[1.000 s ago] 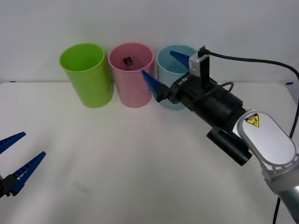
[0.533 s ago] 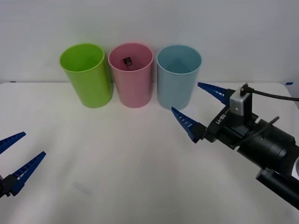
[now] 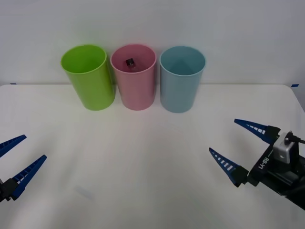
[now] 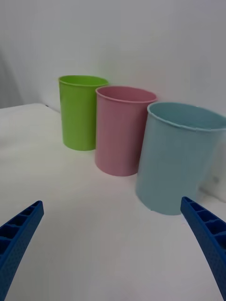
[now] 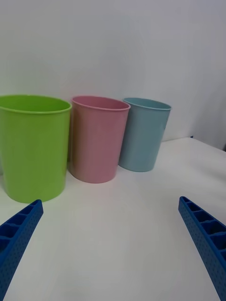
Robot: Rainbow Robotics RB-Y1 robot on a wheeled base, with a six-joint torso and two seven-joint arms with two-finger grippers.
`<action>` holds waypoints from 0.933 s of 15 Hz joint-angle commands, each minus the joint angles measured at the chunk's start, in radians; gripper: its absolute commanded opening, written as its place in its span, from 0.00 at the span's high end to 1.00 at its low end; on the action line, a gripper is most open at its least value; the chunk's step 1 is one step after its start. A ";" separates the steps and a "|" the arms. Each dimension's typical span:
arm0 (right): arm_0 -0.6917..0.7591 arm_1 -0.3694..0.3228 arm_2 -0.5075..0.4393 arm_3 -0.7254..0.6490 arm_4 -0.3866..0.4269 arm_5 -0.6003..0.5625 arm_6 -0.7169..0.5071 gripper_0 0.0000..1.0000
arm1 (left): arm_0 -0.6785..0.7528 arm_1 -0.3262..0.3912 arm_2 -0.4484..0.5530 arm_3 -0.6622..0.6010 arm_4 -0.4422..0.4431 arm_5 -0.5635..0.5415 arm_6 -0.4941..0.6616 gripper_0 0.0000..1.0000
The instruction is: Grasp the object on the table and drop it into the matching bin: aluminum can to the light blue bin, PET bottle to the pink bin.
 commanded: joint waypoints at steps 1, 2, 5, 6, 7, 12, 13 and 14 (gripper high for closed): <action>0.075 0.003 -0.080 0.019 -0.064 -0.085 0.068 0.00 | 0.000 0.000 0.000 0.000 0.000 0.000 0.000 0.00; 0.091 0.004 -0.112 0.051 -0.098 -0.136 0.101 0.00 | 0.000 0.000 0.000 0.000 0.000 0.000 0.000 0.00; 0.098 0.009 -0.192 0.160 -0.148 -0.267 0.172 0.00 | 0.000 0.000 0.000 0.000 0.000 0.000 0.000 0.00; 0.098 0.009 -0.212 0.192 -0.158 -0.301 0.184 0.00 | 0.000 0.000 0.000 0.000 0.000 0.000 0.000 0.00; 0.098 0.009 -0.230 0.226 -0.165 -0.333 0.189 0.00 | 0.000 0.000 0.000 0.000 0.000 0.000 0.000 0.00; 0.107 0.009 -0.275 0.312 -0.178 -0.398 0.215 0.00 | 0.000 0.000 0.000 0.000 0.000 0.000 0.000 0.00; 0.114 0.009 -0.281 0.312 -0.178 -0.402 0.218 0.00 | 0.000 0.000 0.000 0.000 0.000 0.000 0.000 0.00; 0.119 0.009 -0.281 0.312 -0.178 -0.405 0.218 0.00 | 0.000 0.000 0.000 0.000 0.000 0.000 0.000 0.00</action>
